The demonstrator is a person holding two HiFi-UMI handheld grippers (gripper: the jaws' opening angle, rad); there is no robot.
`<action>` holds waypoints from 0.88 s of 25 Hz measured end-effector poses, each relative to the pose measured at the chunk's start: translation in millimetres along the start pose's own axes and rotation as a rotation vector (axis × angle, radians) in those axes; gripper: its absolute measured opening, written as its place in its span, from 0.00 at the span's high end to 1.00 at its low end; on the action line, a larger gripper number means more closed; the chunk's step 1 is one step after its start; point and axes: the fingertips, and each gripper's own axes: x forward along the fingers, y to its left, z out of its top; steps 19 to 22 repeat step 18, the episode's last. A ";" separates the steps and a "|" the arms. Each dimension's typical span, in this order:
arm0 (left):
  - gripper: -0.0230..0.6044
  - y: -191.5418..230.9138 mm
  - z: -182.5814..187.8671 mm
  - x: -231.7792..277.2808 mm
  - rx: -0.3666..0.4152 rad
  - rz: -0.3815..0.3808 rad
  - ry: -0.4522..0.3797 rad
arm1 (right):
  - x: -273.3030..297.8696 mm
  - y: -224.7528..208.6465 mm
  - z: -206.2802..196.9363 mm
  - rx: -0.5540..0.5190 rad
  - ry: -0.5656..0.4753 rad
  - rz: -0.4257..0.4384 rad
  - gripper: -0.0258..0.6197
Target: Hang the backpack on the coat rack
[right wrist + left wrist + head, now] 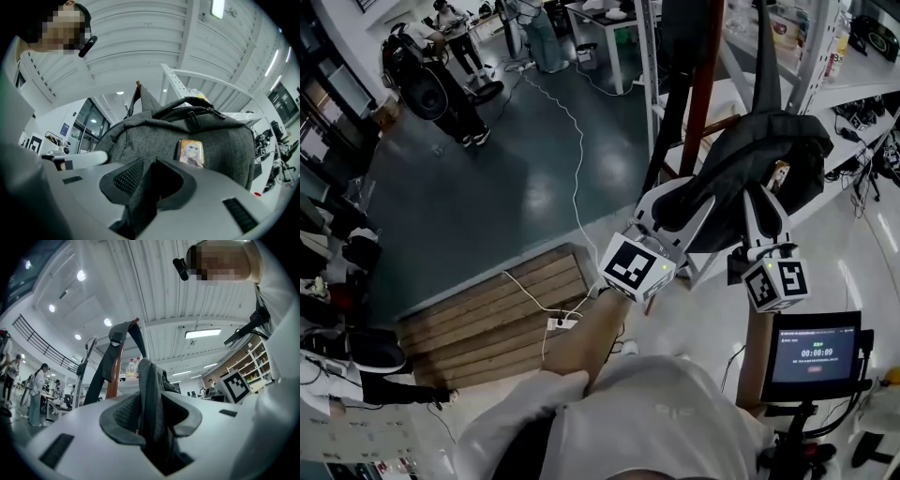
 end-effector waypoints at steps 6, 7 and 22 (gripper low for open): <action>0.77 -0.7 -3.9 3.0 0.003 -0.001 0.005 | 0.8 -3.5 -2.1 -0.001 0.004 -0.013 0.81; 0.77 -0.6 -6.0 3.5 0.001 -0.002 0.009 | 0.8 -4.3 -2.7 0.001 0.005 -0.017 0.81; 0.77 -8.2 -14.0 10.6 -0.006 -0.016 0.004 | -5.7 -13.0 -12.8 0.021 0.015 -0.069 0.82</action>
